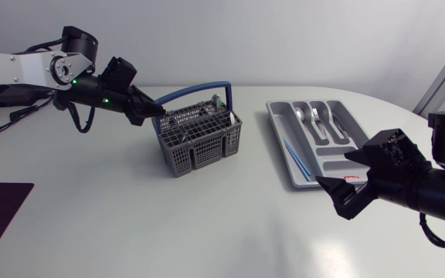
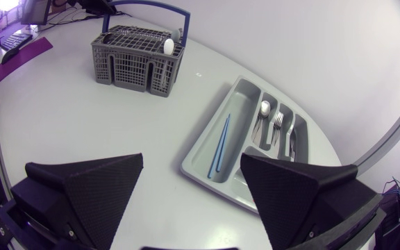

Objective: Unload the cutlery basket into the drawer organizer.

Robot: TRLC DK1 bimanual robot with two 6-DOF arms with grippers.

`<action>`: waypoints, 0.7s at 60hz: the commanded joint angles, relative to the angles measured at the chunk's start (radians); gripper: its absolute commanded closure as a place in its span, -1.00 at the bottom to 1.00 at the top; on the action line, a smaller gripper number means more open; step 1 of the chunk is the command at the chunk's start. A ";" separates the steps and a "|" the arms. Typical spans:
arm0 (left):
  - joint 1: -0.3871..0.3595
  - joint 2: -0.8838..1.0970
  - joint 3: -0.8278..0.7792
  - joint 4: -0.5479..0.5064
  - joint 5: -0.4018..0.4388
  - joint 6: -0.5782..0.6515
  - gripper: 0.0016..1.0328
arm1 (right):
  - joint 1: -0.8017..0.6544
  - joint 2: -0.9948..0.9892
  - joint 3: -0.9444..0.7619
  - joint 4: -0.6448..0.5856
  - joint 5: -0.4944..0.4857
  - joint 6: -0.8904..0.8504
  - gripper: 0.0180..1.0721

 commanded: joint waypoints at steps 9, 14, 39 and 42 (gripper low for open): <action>0.031 -0.083 -0.078 -0.205 0.093 0.223 0.95 | 0.007 -0.036 -0.029 -0.037 -0.019 -0.022 -0.92; 0.044 -0.121 -0.117 -0.285 0.133 0.318 0.95 | 0.008 -0.053 -0.038 -0.046 -0.022 -0.022 -0.92; 0.016 -0.256 -0.245 -0.553 0.214 0.619 0.94 | 0.056 -0.078 -0.049 -0.069 -0.024 -0.031 -0.92; 0.017 -0.235 -0.227 -0.552 0.215 0.623 0.94 | 0.060 -0.076 -0.050 -0.069 -0.024 -0.033 -0.92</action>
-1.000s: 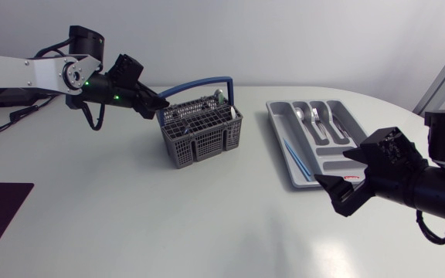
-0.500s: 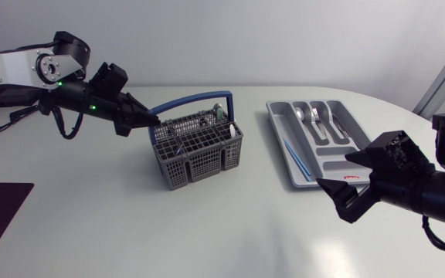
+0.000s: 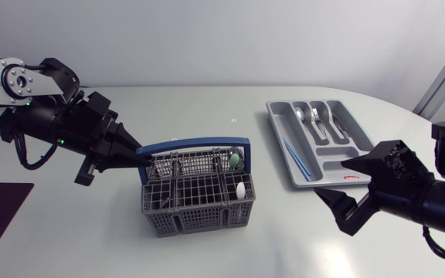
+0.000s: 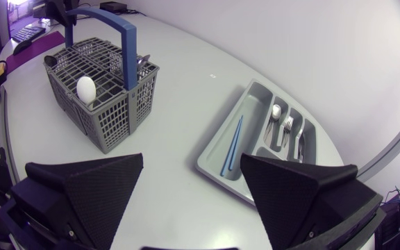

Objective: Unload the cutlery basket into the drawer organizer.

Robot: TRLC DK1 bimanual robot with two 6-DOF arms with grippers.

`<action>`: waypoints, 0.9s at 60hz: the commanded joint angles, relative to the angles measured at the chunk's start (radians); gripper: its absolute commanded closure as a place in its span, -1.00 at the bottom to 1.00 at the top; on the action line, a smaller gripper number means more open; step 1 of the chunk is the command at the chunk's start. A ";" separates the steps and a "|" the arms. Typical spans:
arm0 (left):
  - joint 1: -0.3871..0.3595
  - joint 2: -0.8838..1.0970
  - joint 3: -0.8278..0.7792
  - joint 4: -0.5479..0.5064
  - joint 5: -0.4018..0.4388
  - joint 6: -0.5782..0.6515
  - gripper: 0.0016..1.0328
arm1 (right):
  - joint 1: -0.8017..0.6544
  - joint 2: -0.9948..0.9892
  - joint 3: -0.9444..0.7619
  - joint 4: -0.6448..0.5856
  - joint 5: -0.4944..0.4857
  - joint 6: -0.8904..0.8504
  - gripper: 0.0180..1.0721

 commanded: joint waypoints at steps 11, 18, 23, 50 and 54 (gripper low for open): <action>0.020 0.056 0.040 0.011 0.025 -0.004 -0.29 | 0.022 -0.001 -0.028 -0.014 -0.005 -0.023 -0.92; 0.060 0.002 0.045 0.017 0.025 -0.024 -0.89 | 0.022 -0.004 -0.040 -0.014 -0.025 -0.055 -0.92; 0.092 -0.038 0.048 0.019 0.023 -0.035 -0.90 | 0.037 0.022 -0.043 0.010 -0.028 -0.067 -0.92; -0.041 -0.351 -0.061 -0.035 -0.193 -0.243 0.01 | 0.198 0.177 0.023 0.058 -0.023 -0.043 -0.79; -0.148 -0.403 -0.081 -0.003 -0.337 -0.351 0.03 | 0.198 0.180 0.024 0.061 -0.022 -0.043 -0.79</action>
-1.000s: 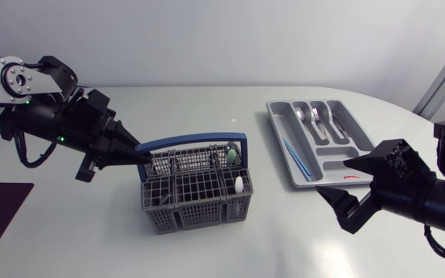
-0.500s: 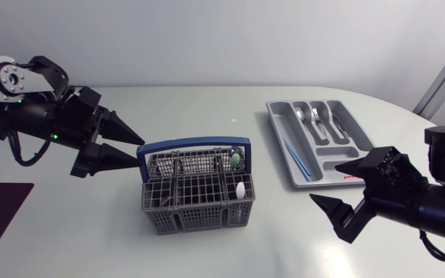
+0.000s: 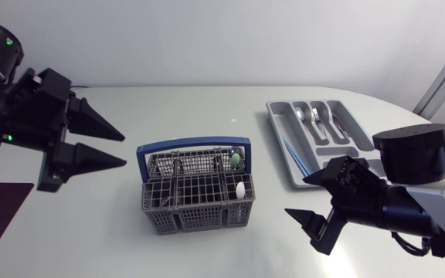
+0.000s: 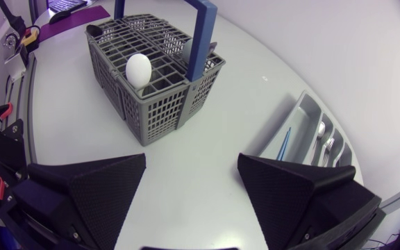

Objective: Unload the cutlery basket into the drawer organizer.

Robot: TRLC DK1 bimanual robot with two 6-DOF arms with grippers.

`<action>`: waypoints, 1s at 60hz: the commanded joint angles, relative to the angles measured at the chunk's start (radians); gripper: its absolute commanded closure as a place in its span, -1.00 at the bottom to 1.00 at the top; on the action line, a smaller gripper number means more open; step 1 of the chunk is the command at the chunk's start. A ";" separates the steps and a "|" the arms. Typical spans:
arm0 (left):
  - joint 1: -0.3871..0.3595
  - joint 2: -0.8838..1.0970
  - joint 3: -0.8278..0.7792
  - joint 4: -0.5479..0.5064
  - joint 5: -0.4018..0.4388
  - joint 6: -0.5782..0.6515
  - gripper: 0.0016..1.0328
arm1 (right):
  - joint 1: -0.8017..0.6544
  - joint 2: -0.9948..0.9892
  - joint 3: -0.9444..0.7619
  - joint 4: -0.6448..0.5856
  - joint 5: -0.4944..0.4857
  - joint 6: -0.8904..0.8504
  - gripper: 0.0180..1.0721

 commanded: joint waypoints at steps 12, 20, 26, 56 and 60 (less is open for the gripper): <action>-0.516 -0.108 -0.033 0.045 -0.487 -0.487 0.13 | 0.009 0.016 0.017 0.015 0.005 -0.001 -0.80; -0.610 -0.038 -0.033 0.048 -0.576 -0.580 0.27 | 0.009 0.007 0.011 0.014 0.005 0.001 -0.80; -0.614 -0.025 -0.059 0.052 -0.576 -0.579 0.36 | 0.009 -0.006 0.003 0.009 0.005 0.001 -0.80; -0.794 0.080 -0.108 0.123 -0.853 -0.722 0.41 | 0.008 -0.015 -0.009 0.000 0.006 -0.004 -0.80; -0.806 0.113 -0.129 0.147 -0.899 -0.723 0.41 | 0.008 -0.018 -0.011 0.000 0.006 -0.004 -0.80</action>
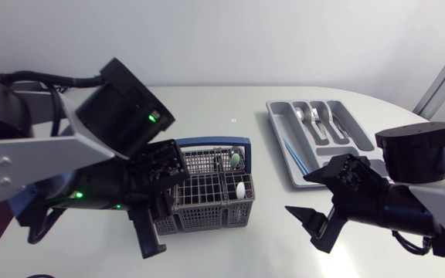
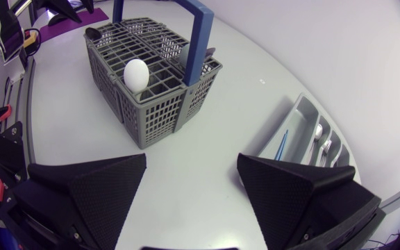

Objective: Unload the cutlery basket into the drawer organizer.

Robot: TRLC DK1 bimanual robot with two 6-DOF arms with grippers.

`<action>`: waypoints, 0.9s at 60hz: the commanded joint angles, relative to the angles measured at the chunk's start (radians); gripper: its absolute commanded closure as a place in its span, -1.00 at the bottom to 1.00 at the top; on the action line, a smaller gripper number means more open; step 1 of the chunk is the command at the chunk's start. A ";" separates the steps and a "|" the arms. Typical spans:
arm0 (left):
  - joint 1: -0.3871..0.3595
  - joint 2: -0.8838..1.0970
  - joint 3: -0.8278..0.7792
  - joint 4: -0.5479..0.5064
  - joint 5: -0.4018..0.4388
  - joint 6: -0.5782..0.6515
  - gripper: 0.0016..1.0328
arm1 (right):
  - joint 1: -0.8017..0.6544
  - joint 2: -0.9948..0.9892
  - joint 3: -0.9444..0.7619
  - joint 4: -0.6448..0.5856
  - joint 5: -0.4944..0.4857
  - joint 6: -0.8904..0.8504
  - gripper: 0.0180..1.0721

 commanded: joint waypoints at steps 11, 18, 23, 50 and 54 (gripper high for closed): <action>-0.016 0.101 -0.069 0.036 -0.090 -0.043 0.41 | 0.008 -0.028 -0.025 -0.013 0.003 -0.005 -0.80; -0.013 0.128 -0.081 0.058 -0.137 -0.049 0.42 | 0.005 -0.031 -0.028 -0.016 0.002 -0.008 -0.80; -0.012 0.148 -0.083 0.076 -0.143 -0.049 0.47 | 0.005 -0.039 -0.030 -0.016 0.002 -0.008 -0.80; 0.070 0.182 -0.070 0.165 -0.200 0.016 0.53 | 0.003 -0.050 -0.044 -0.017 0.000 -0.010 -0.80; 0.073 0.183 -0.072 0.166 -0.200 0.021 0.53 | 0.003 -0.051 -0.045 -0.017 -0.002 -0.008 -0.80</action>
